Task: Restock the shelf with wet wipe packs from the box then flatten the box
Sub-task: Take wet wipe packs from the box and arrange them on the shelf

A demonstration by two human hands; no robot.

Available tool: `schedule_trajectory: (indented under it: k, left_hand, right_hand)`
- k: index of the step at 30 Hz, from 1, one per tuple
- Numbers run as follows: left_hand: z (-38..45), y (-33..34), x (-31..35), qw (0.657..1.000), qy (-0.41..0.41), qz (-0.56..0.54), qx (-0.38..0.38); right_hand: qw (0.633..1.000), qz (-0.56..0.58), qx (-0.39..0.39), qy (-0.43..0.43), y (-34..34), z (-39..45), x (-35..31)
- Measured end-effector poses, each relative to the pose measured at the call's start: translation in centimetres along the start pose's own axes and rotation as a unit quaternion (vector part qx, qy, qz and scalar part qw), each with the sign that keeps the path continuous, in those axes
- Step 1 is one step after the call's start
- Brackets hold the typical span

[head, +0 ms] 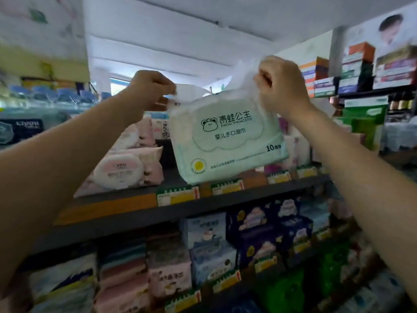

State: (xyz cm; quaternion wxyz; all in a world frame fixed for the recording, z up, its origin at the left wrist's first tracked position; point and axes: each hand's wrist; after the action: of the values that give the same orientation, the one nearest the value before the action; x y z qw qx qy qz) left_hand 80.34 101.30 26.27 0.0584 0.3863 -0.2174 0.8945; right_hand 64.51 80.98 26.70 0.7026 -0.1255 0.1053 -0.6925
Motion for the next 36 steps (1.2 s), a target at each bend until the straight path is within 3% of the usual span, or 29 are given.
schedule_trajectory:
  k: [5, 8, 11, 15, 17, 19, 27, 31, 34, 36]
  left_hand:
    - [6.4, 4.8, -1.7, 0.989, -0.002, 0.093, 0.112]
    - [8.7, 8.0, -5.1, 0.976, -0.022, 0.163, 0.143]
    - [9.0, 10.7, -9.0, 0.978, -0.058, 0.193, 0.054]
    - [9.5, 10.5, -9.9, 0.975, -0.165, 0.107, -0.105]
    - [9.5, 10.3, -9.8, 0.942, -0.237, 0.138, -0.192]
    - [9.5, 11.0, -10.4, 0.913, -0.253, 0.214, -0.240]
    - [12.3, 13.9, -13.5, 0.872, -0.180, 0.435, -0.137]
    - [13.1, 14.6, -14.3, 0.840, -0.159, 0.502, -0.134]
    - [13.1, 13.8, -14.2, 0.855, -0.166, 0.470, -0.141]
    - [12.4, 12.6, -13.5, 0.853, -0.124, 0.495, -0.112]
  right_hand:
    - [0.992, 0.004, -0.052, 0.112, 6.8, 2.8, 6.7]
    - [0.982, 0.013, -0.114, 0.151, 11.5, 1.9, 10.5]
    - [0.961, 0.028, -0.205, 0.181, 15.5, -0.4, 13.7]
    - [0.960, 0.085, -0.218, 0.154, 16.4, -0.8, 14.9]
    - [0.927, 0.082, -0.346, 0.119, 16.5, -0.8, 14.7]
    - [0.896, 0.028, -0.431, 0.105, 17.3, -1.3, 14.5]
    - [0.919, -0.128, -0.369, 0.061, 22.4, -1.8, 14.3]
    - [0.911, -0.178, -0.369, 0.054, 24.2, -1.3, 14.1]
    - [0.916, -0.153, -0.365, 0.068, 24.4, -1.3, 13.5]
    - [0.930, -0.108, -0.335, 0.103, 23.3, -1.3, 13.0]
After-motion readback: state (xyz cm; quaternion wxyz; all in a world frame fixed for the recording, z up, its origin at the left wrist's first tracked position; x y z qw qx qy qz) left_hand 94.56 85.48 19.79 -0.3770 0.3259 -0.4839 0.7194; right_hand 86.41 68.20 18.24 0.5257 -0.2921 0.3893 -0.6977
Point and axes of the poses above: each hand's wrist, its own z-axis towards the middle knuckle, its own y-axis out of the palm, x = y × z, and after that the axes turned 9 degrees about z, right-handed
